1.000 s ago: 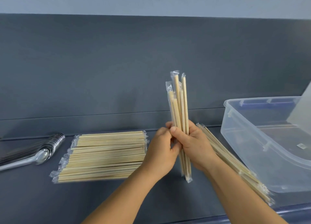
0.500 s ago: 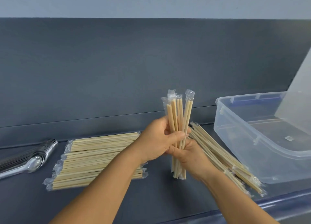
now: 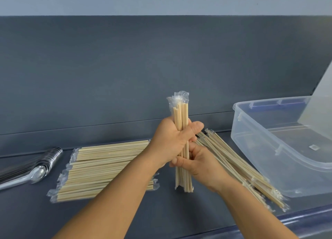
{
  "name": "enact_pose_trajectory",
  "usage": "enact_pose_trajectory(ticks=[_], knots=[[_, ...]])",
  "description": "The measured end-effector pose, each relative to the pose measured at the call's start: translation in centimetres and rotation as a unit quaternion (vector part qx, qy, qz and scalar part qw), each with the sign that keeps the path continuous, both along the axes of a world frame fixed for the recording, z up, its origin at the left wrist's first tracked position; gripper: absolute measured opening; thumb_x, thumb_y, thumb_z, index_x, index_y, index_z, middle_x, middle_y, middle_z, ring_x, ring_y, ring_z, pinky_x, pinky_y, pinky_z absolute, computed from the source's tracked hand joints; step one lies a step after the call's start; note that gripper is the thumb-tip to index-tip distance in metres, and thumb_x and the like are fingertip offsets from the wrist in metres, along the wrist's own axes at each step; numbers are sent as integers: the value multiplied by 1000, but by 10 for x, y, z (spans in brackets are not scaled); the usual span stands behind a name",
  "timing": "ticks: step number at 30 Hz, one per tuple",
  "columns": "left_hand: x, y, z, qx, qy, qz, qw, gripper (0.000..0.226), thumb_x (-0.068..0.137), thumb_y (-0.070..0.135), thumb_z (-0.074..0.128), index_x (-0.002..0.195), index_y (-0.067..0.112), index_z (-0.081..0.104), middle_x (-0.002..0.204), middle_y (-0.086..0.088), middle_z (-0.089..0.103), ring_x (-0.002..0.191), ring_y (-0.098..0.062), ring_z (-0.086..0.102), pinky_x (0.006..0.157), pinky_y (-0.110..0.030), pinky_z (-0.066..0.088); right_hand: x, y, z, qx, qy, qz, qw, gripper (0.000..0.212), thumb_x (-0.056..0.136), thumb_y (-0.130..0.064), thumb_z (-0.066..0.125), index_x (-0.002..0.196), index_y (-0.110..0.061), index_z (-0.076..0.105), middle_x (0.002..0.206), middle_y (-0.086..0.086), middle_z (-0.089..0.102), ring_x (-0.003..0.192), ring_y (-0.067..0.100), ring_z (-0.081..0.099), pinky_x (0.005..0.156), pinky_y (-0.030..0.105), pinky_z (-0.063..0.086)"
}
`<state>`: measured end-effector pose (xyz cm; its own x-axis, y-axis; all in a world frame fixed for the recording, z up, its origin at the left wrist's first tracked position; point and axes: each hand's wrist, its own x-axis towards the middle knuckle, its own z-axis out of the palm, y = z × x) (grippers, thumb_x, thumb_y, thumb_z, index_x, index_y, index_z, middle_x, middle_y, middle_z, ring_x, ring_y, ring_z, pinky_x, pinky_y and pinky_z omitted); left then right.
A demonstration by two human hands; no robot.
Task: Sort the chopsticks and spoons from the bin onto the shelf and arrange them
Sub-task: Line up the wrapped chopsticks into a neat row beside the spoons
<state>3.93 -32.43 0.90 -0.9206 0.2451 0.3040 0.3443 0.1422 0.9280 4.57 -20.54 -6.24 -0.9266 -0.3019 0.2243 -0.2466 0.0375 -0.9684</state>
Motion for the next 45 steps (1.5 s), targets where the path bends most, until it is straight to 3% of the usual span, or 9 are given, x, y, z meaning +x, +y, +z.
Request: enact_pose_trajectory(ticks=[4, 9, 15, 18, 21, 23, 30, 36, 45], knots=[[1, 1, 1, 8, -23, -18, 1000, 35, 74, 43, 67, 64, 12, 54, 63, -10, 67, 65, -19, 69, 63, -29, 58, 1, -5, -5, 14, 4, 5, 1000, 14, 83, -13, 67, 95, -4, 65, 90, 20, 66, 89, 30, 63, 90, 40, 50], [0, -2, -5, 1, -19, 7, 1000, 35, 77, 45, 65, 66, 14, 54, 63, -8, 66, 64, -14, 69, 65, -29, 55, 9, -14, -13, 69, 57, -14, 996, 11, 96, -4, 50, 94, -12, 58, 84, 3, 66, 81, 9, 61, 79, 22, 50], [11, -25, -1, -124, 68, 179, 974, 84, 78, 41, 73, 143, 20, 23, 137, 2, 35, 126, -12, 39, 100, -23, 34, -4, -22, -7, 196, 110, -62, 972, 21, 98, -11, 41, 80, -22, 45, 61, -12, 51, 58, 3, 46, 60, 23, 40], [22, -51, -4, -269, 236, 304, 883, 99, 75, 29, 75, 149, 18, 9, 151, -8, 18, 140, -24, 16, 114, -39, 17, -16, -32, 0, 340, 125, -74, 929, 11, 99, -21, 41, 91, -15, 46, 72, -3, 57, 62, 17, 51, 62, 35, 42], [23, -83, -24, -495, 335, 280, 752, 66, 65, 13, 79, 126, 14, 55, 133, -10, 51, 135, -34, 35, 113, -51, 14, -21, -58, 4, 473, 176, -81, 859, 13, 99, -25, 41, 101, -12, 42, 89, 5, 60, 82, 29, 61, 66, 35, 42], [28, -100, -30, -567, 317, 228, 725, 31, 74, 5, 61, 103, 14, 67, 103, -4, 65, 119, -29, 55, 113, -49, 21, -23, -79, 3, 523, 208, -76, 823, 11, 98, -18, 43, 107, -13, 42, 99, 4, 61, 89, 27, 63, 66, 32, 40], [24, -157, -52, -622, 174, 182, 742, 37, 83, 2, 31, 111, 8, 55, 105, -8, 58, 102, -28, 56, 92, -37, 40, -25, -140, -4, 581, 344, -75, 734, 40, 48, -22, 88, 67, -19, 52, 54, -3, 59, 46, 17, 58, 47, 23, 37], [7, -188, -75, -633, 137, 174, 741, 39, 89, 1, 35, 126, 14, 40, 122, -3, 46, 117, -23, 41, 102, -31, 26, -29, -156, -12, 546, 310, -42, 777, 34, 96, -37, 40, 125, -20, 48, 114, 0, 60, 108, 24, 54, 94, 32, 33], [-26, -194, -83, -611, 128, 151, 767, 52, 83, -7, 39, 130, 15, 36, 124, -4, 42, 117, -23, 38, 100, -31, 27, -57, -159, -26, 583, 280, -58, 760, 39, 99, -24, 37, 138, -25, 37, 120, -3, 55, 115, 22, 50, 99, 30, 28]])
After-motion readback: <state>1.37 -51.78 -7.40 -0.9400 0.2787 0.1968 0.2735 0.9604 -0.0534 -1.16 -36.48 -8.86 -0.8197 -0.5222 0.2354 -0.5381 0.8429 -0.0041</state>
